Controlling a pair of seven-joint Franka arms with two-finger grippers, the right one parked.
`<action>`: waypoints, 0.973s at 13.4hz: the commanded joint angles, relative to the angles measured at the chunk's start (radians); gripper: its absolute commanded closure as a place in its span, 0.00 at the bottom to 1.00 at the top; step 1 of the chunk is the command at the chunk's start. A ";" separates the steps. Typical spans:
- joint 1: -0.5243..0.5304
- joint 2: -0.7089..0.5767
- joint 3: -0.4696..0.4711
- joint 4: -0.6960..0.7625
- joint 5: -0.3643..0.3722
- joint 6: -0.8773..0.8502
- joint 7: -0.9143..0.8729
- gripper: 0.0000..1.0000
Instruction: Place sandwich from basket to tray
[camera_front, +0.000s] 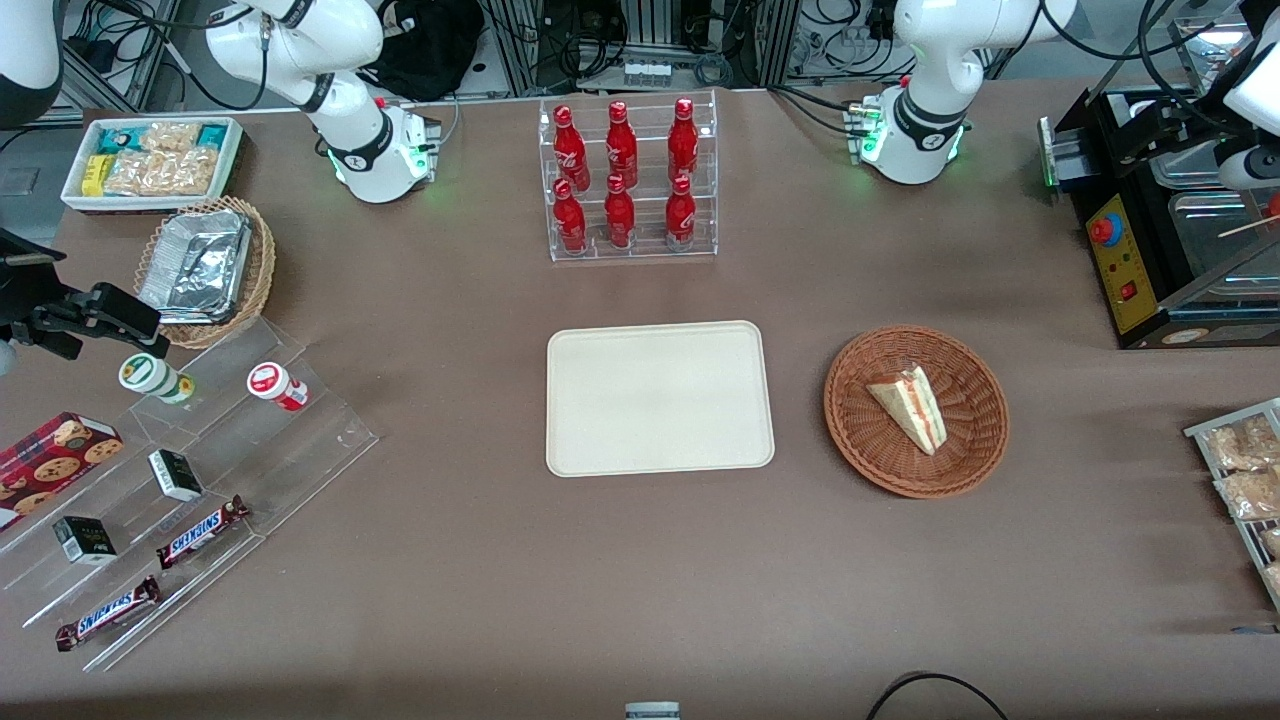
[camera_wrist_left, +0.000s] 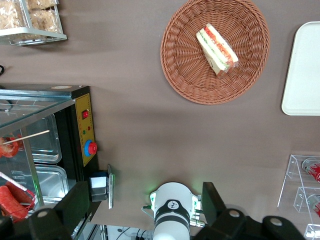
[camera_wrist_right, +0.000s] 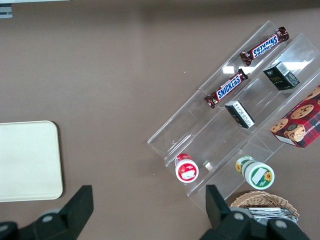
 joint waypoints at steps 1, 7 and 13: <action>0.012 0.018 -0.017 0.031 0.006 -0.007 -0.008 0.00; 0.014 0.029 -0.034 -0.137 0.017 0.132 -0.014 0.00; 0.012 0.008 -0.072 -0.534 0.008 0.637 -0.400 0.00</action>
